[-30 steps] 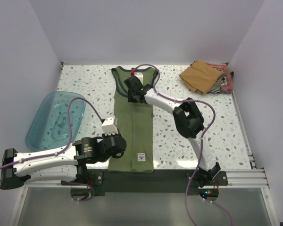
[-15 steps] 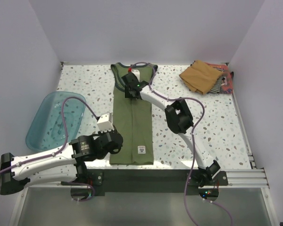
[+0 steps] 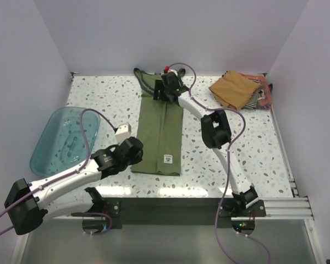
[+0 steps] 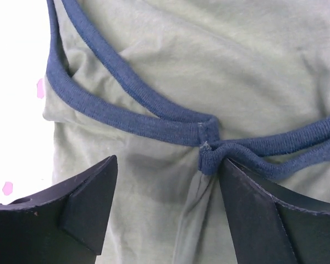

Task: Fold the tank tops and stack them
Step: Fold the tank top

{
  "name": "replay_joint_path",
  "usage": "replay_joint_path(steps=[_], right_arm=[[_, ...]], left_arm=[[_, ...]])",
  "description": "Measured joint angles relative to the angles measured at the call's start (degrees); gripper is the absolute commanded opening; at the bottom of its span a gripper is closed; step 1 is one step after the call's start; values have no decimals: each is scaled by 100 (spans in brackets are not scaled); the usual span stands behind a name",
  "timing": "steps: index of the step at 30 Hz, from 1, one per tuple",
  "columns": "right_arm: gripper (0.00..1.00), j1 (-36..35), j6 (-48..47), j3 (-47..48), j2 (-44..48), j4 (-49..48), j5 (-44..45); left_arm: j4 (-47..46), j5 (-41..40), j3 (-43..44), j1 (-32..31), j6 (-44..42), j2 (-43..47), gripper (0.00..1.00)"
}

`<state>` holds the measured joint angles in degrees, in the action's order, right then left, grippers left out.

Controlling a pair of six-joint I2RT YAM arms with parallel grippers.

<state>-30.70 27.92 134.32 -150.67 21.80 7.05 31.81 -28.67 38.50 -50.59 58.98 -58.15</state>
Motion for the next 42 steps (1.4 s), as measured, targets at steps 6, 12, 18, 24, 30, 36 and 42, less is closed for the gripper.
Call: replay_joint_path(steps=[6, 12, 18, 24, 30, 36, 42], right_arm=[[82, -2, 17, -522, 437, -120, -402], [83, -76, 236, -1121, 1250, -125, -828], [80, -170, 474, -1694, 2098, -39, -1008], [58, -376, 713, -4334, 4002, 85, -833], [58, -822, 1224, -7252, 6059, 120, -704], [58, -1521, 1971, -8970, 7082, -2, -599], [58, -1838, 2728, -9914, 7635, -72, -490]], left_arm=[[-87, 245, -26, 186, -68, -50, 31], [-22, 225, -188, 232, -68, -181, 41], [7, 186, -291, 380, -114, -223, 50], [-101, 361, -800, 776, -354, -125, 59], [-264, 870, -992, 1130, -680, -63, 60], [-640, 1349, -1209, 1279, -861, -42, 54], [-761, 1665, -1366, 1307, -866, -39, 49]])
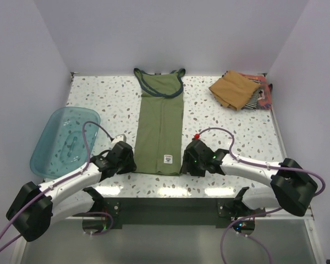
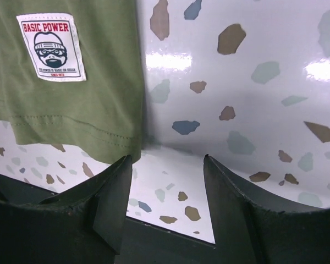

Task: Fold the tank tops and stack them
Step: Fold the tank top

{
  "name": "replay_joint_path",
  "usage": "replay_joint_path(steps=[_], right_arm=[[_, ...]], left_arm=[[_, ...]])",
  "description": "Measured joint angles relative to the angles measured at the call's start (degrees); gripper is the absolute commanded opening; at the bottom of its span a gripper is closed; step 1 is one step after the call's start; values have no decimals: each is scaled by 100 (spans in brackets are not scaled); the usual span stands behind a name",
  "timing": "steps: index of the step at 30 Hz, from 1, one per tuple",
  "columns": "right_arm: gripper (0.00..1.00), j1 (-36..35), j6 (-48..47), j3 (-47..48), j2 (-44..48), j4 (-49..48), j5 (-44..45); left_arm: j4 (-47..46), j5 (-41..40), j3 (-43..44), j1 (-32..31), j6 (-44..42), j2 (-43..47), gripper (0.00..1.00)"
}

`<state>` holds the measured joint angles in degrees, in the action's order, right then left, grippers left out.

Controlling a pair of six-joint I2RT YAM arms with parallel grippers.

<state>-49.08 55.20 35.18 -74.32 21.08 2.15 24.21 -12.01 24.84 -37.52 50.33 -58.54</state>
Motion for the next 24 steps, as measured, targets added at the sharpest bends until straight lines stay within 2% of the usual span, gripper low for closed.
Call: replay_joint_path(steps=[13, 22, 24], right_arm=[[58, -352, 817, -420, 286, -457, 254], [57, -417, 957, -431, 238, -614, 317], [54, -426, 986, -424, 144, -662, 313]], left_arm=[[-332, 118, -321, 11, 157, 199, 41], [-363, 105, -354, 22, 264, 192, 33], [-365, 103, -354, 26, 278, 173, 31]])
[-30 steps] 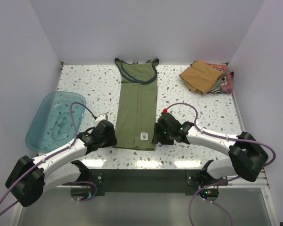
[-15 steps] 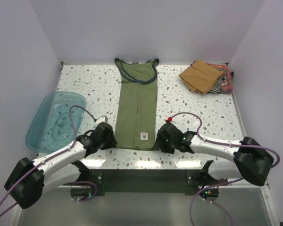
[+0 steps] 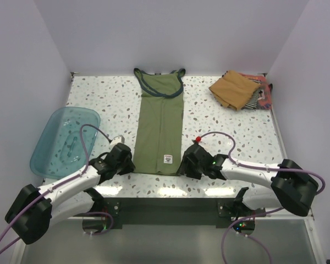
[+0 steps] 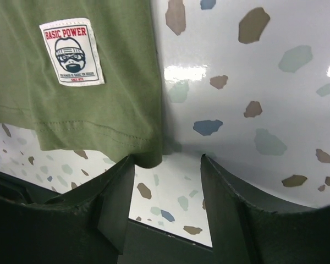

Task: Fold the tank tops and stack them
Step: Fold the tank top

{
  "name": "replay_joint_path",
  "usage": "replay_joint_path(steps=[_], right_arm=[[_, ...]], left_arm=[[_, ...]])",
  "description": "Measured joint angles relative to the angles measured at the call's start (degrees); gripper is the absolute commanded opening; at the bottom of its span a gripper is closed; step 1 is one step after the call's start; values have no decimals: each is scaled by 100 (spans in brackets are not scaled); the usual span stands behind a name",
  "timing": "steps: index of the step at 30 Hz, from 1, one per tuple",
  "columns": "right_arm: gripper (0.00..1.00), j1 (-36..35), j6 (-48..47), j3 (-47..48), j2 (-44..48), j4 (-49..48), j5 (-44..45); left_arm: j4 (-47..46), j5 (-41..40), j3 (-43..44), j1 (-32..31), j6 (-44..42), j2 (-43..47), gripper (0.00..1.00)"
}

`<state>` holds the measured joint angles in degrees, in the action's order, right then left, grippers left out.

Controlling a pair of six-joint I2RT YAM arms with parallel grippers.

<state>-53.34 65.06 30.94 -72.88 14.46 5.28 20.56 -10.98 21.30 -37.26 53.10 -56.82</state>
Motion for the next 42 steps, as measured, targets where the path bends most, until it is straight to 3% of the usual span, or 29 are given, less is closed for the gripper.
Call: replay_joint_path(steps=[7, 12, 14, 19, 23, 27, 38, 42], right_arm=[[46, -85, 66, 136, -374, -345, -2], [35, -212, 101, 238, -636, -546, -2], [25, -262, 98, 258, -695, -595, 9], [8, -313, 74, 258, -737, -529, 98], [2, -361, -63, 341, -719, -293, 199], [0, -627, -214, 396, -525, 267, 474], [0, -2800, 258, 931, -166, 1947, 1451], [0, -3150, 496, 1204, -160, 2334, 1600]], left_arm=[[-26, -15, 24, 0, 37, -120, 26], [-31, -20, 26, 0, 52, -136, 20], [-26, -24, 33, 0, 61, -146, 17], [-28, 4, 39, 0, 101, -166, 0], [13, 101, 33, -109, 199, -118, 0], [313, 114, 0, -804, 577, 94, 0], [1703, -83, 103, -2927, 2168, 868, 0], [2122, -243, 387, -3558, 2647, 713, 0]])
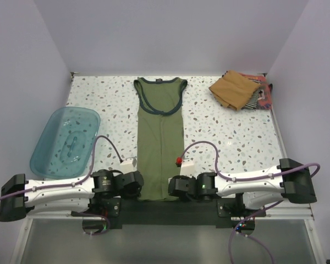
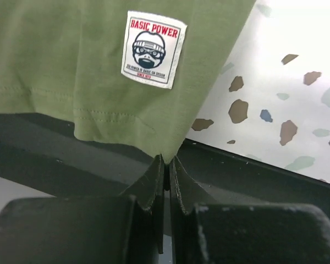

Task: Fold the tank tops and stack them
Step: Fold the tank top

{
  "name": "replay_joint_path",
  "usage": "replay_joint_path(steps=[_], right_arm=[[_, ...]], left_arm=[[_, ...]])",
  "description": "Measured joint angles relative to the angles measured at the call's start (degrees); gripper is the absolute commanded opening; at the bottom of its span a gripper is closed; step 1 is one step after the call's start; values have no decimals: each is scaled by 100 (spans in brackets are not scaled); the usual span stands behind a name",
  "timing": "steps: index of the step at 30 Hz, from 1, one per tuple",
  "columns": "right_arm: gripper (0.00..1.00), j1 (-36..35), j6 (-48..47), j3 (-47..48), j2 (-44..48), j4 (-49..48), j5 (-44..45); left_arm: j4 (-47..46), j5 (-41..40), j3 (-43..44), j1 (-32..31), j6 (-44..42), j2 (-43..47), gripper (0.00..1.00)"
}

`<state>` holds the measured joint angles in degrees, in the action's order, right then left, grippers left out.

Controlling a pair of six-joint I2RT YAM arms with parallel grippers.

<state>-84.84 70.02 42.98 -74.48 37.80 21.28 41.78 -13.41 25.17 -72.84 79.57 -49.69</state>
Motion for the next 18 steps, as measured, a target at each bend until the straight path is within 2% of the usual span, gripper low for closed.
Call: replay_joint_path(steps=[4, 8, 12, 18], right_arm=[[1, 44, 74, 96, 164, 254, 234], [1, 433, -66, 400, 247, 387, 376], [1, 1049, -420, 649, 280, 280, 415], [0, 2017, -1163, 1095, 68, 11, 431]], left_arm=[[247, -282, 411, -81, 184, -66, 0], [350, -717, 946, 15, 151, -127, 0], [291, -975, 1469, 656, -157, -420, 0], [-164, -1255, 1687, 1672, -979, -765, 0]])
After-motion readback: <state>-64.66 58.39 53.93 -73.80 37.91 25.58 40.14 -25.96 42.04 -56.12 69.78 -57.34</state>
